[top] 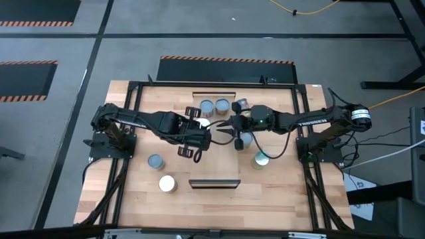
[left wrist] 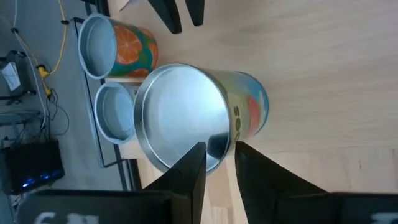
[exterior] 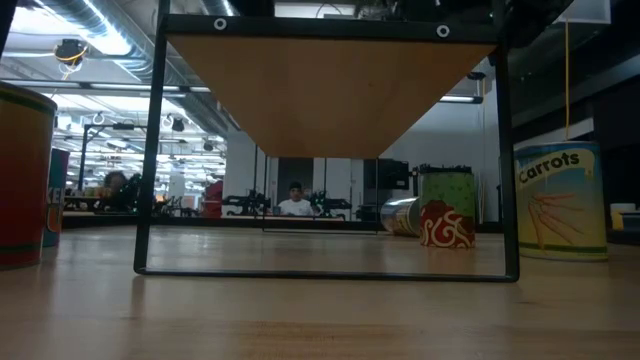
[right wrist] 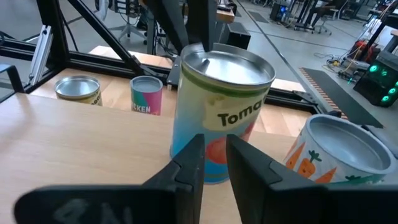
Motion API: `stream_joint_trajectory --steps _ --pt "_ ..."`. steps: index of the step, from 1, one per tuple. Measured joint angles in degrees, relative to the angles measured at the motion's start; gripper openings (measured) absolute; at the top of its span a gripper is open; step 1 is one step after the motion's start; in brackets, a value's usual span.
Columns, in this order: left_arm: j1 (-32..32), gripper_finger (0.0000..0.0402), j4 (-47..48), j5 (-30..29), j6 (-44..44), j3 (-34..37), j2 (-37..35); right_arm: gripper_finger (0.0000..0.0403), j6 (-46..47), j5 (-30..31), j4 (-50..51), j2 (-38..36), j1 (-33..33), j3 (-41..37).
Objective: Pick and place cans onto a shelf
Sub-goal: Put the canned tomatoes on the shelf, then put the canned beans on the shelf
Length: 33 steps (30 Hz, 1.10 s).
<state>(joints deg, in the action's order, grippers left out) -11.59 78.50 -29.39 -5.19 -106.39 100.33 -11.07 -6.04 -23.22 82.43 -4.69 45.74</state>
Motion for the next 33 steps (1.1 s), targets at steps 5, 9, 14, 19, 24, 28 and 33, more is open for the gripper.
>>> stream_joint_trajectory --steps 5,9,14,19,24,28,33 --pt "-0.89 0.0081 -2.66 0.00 0.00 0.00 0.00 0.0072 -0.18 0.00 0.03 0.00 0.00 -0.02" --pt "-1.44 0.0081 -5.34 0.02 0.00 0.00 0.00 0.0072 -1.30 0.00 1.14 -0.42 0.00 -0.01" --pt "-2.10 0.0081 -9.25 0.00 0.01 -0.02 0.00 0.0072 -1.44 0.03 4.22 -3.70 0.00 0.00" --pt "-2.12 0.0078 -9.42 0.00 0.35 -4.50 0.04 0.0072 -1.49 4.00 10.01 -9.06 0.00 0.00" --pt "-2.08 0.0080 -7.56 0.00 0.39 -12.37 0.07 0.0072 -1.46 9.43 16.27 -14.20 -0.02 0.00" --pt "-2.10 0.0078 -1.87 -0.02 0.78 -18.88 -0.80 0.0072 -1.47 12.48 20.03 -17.41 -0.02 0.00" --pt "-2.13 0.0079 -0.90 -0.09 4.09 -18.62 -6.48 0.0072 -1.46 12.77 22.26 -20.54 -0.02 0.00"
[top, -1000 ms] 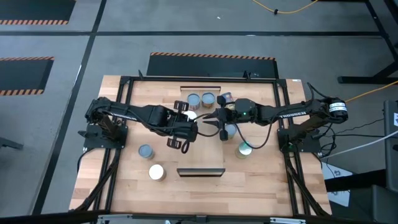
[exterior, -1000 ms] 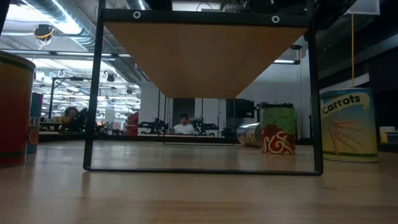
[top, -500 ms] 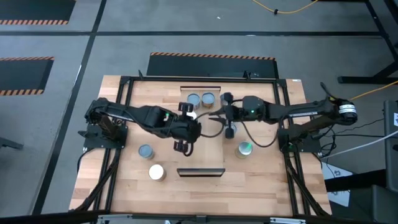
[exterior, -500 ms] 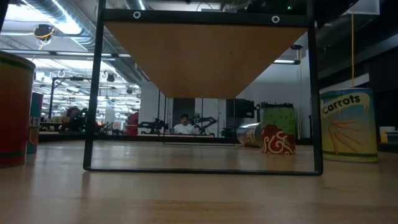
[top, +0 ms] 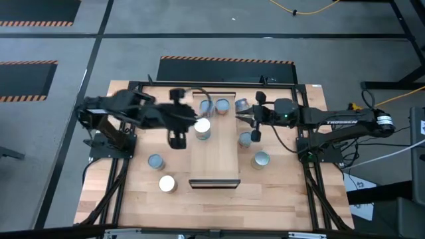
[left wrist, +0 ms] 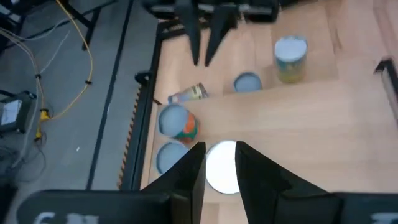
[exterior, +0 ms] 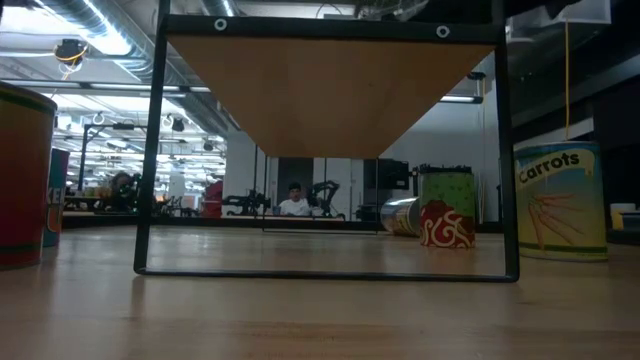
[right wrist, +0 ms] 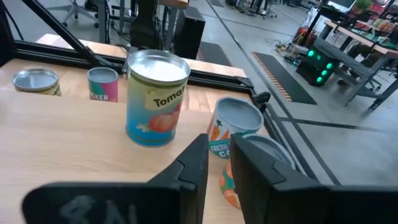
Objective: Pick and place cans onto a shelf
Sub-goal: Put the canned beans on the shelf
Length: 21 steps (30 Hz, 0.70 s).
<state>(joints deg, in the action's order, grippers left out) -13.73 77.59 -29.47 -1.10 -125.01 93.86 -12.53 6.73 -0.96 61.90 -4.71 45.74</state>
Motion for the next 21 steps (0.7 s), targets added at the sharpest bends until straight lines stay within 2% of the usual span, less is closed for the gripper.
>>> stream_joint_trajectory --steps 6,10,13,21 --pt "-1.65 0.0080 -1.25 -0.76 5.08 9.09 -8.76 0.0072 0.33 -0.15 1.09 -1.73 -0.19 0.03" --pt "-3.34 0.0080 -4.97 -5.55 8.54 19.36 -14.60 0.0072 3.42 -0.28 3.23 -1.96 -0.98 0.04" --pt "-4.21 0.0078 -10.22 -7.43 9.94 27.86 -19.03 0.0072 4.81 -0.29 5.15 -1.97 -1.73 0.04" --pt "-4.49 0.0080 -25.92 -7.34 10.03 47.91 -27.74 0.0072 6.73 -0.38 4.99 -1.91 -1.88 0.04"
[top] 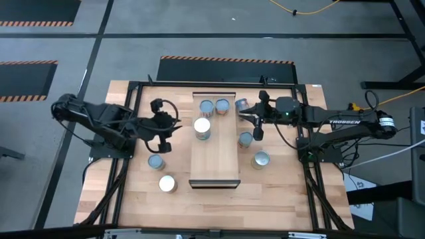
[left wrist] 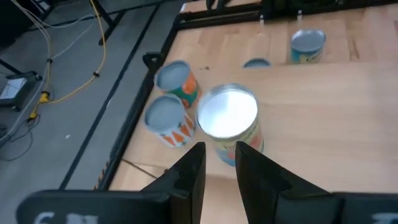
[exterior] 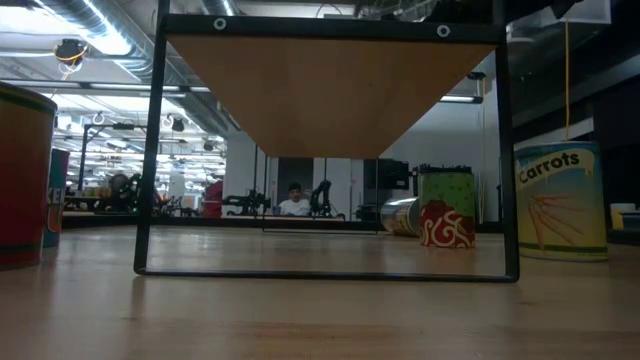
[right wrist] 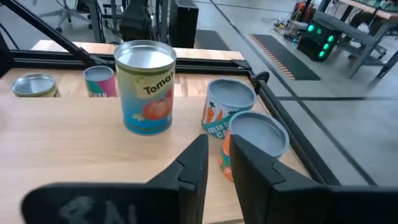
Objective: Pick and place cans onto a shelf
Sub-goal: Put the canned beans on the shelf
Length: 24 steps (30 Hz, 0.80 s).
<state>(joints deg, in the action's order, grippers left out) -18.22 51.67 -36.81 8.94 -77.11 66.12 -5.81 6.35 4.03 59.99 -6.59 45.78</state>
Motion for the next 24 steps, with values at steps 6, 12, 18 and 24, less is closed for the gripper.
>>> stream_joint_trajectory --steps 6,12,18,24 --pt "0.04 0.0080 -10.37 0.41 0.82 11.33 -3.66 0.0072 4.13 -4.01 5.11 0.28 0.00 0.00" --pt "0.04 0.0081 -11.87 0.51 3.87 15.91 -4.16 0.0072 14.36 -4.16 14.29 0.35 -1.49 0.00" --pt "0.04 0.0081 -12.14 0.46 4.45 16.77 -3.92 0.0072 20.41 -4.64 20.98 0.71 -4.58 -0.02" --pt "0.04 0.0081 -12.51 0.47 4.45 16.77 -3.89 0.0072 25.08 -6.06 24.66 4.80 -6.74 -0.02"
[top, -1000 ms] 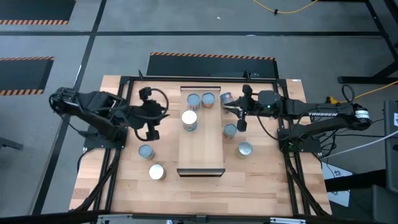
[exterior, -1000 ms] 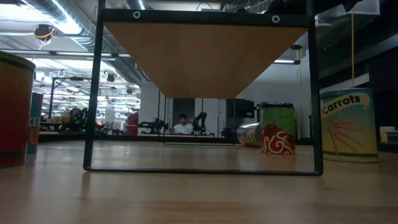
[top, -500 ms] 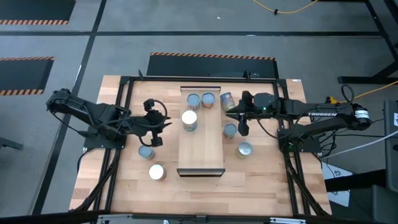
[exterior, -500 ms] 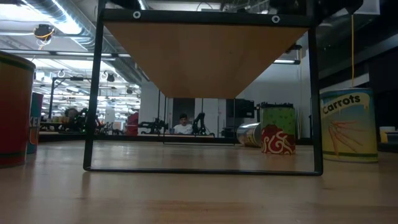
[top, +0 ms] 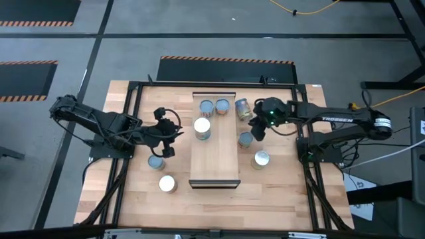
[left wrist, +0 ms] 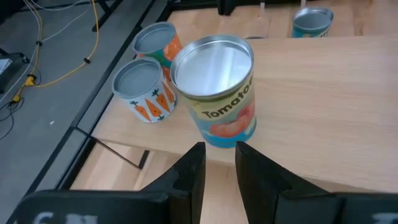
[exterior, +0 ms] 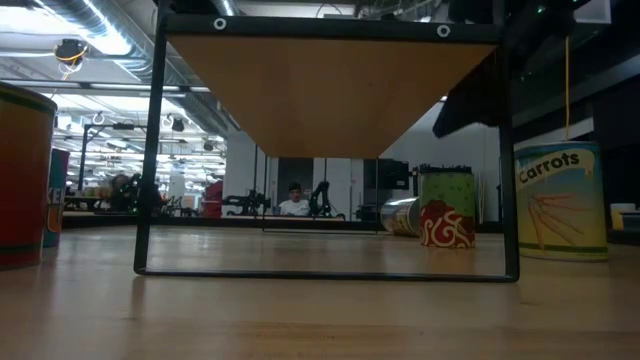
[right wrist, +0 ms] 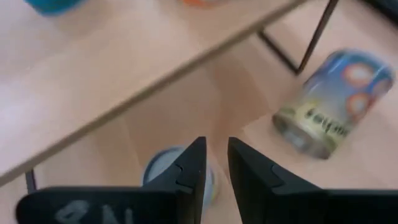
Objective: Pick and place cans onto a shelf
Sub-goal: Put the canned beans on the shelf
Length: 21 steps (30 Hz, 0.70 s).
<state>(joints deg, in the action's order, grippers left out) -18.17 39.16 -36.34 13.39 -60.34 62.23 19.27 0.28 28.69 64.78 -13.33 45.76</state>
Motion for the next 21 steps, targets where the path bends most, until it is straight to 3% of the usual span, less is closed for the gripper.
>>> stream_joint_trajectory --steps 9,21 --pt "0.00 0.0082 0.04 0.00 0.00 0.00 0.00 0.0072 -1.79 -2.92 -0.09 7.24 -0.06 0.00" --pt "0.00 0.0082 0.10 0.00 0.00 -0.02 0.00 0.0072 -3.06 -2.94 -0.17 8.71 -0.06 0.00"
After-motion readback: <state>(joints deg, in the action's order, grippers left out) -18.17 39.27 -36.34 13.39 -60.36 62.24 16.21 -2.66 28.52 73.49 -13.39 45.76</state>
